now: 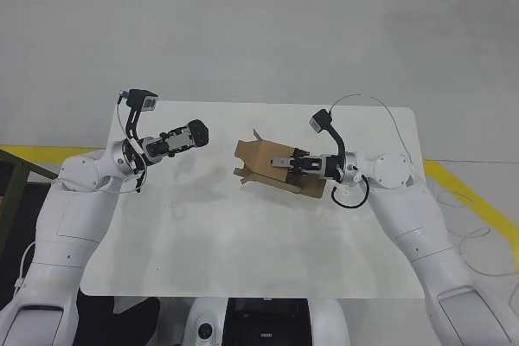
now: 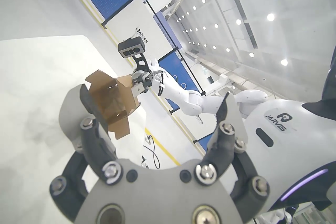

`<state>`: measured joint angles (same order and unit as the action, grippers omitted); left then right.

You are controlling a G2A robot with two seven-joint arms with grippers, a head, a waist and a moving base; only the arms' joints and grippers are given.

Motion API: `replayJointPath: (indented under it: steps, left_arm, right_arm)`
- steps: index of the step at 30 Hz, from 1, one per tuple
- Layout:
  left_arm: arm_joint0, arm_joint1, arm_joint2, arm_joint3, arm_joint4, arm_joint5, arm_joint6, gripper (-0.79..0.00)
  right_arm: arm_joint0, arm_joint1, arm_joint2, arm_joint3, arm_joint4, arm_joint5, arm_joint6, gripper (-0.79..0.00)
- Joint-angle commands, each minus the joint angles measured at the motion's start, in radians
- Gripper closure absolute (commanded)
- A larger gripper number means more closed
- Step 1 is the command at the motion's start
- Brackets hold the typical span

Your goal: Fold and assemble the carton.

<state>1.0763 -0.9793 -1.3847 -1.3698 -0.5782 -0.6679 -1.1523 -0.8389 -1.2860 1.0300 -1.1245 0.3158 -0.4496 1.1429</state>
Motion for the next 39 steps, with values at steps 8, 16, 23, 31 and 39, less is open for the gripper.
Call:
replayJointPath:
  steps: [8,16,23,31,39]
  left_arm:
    - [0.019,-0.005,-0.043,-0.007,0.345,-0.172,0.274,-0.785]
    - [-0.017,-0.029,0.006,0.063,0.549,-0.344,0.477,-0.785]
    - [-0.012,-0.026,0.030,-0.012,0.690,-0.344,0.525,-0.785]
    - [-0.004,0.012,0.064,-0.053,0.983,-0.344,0.748,-0.785]
    - [-0.009,0.034,0.104,-0.027,1.146,-0.344,0.904,-0.785]
  right_arm:
    - [0.000,0.000,0.000,0.000,0.000,0.000,0.000,0.000]
    - [0.000,0.000,0.000,0.000,0.000,0.000,0.000,0.000]
    - [0.000,0.000,0.000,0.000,0.000,0.000,0.000,0.000]
    - [0.000,0.000,0.000,0.000,0.000,0.000,0.000,0.000]
    - [0.000,0.000,0.000,0.000,0.000,0.000,0.000,0.000]
